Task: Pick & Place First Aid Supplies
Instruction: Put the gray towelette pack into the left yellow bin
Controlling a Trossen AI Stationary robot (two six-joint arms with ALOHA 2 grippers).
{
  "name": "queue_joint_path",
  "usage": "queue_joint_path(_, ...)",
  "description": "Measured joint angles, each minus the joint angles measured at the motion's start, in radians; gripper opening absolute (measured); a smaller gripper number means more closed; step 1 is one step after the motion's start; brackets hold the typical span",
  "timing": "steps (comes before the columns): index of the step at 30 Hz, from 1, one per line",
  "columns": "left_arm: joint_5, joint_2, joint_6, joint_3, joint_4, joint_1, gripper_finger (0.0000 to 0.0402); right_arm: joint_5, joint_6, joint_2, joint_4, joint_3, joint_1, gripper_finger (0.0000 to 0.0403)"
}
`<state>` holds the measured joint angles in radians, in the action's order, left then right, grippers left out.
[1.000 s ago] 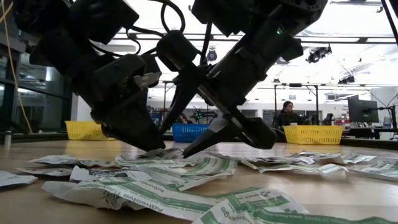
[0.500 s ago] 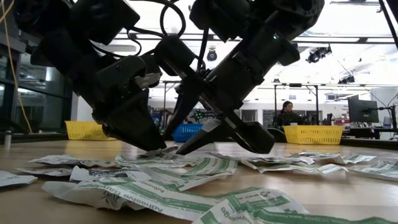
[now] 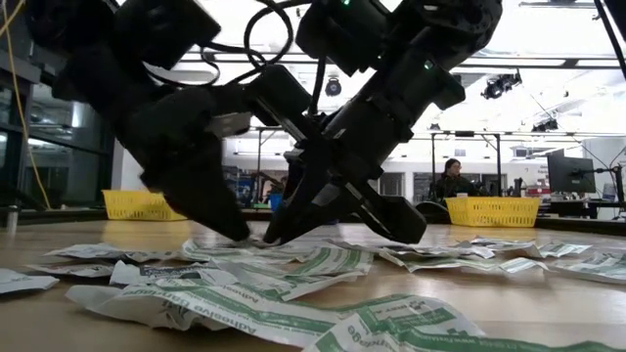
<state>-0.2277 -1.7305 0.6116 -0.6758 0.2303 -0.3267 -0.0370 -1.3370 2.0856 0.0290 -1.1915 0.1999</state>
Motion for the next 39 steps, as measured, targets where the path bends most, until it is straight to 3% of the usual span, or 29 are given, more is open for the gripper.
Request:
queue_joint_path(10,-0.089,0.225,-0.047,0.005,-0.251,0.000,0.0143,-0.009,0.168,-0.080,-0.046,0.004,-0.031,0.0001)
queue_joint_path(29,-0.214,0.539,-0.111,0.001,-0.197,0.007,0.0143,-0.233,0.736,-0.387,-0.162,0.002,-0.018,0.0000)
queue_joint_path(39,-0.203,0.570,-0.115,-0.001,-0.016,0.007,0.0143,-0.253,0.904,-0.444,-0.129,0.001,0.011,0.0000)
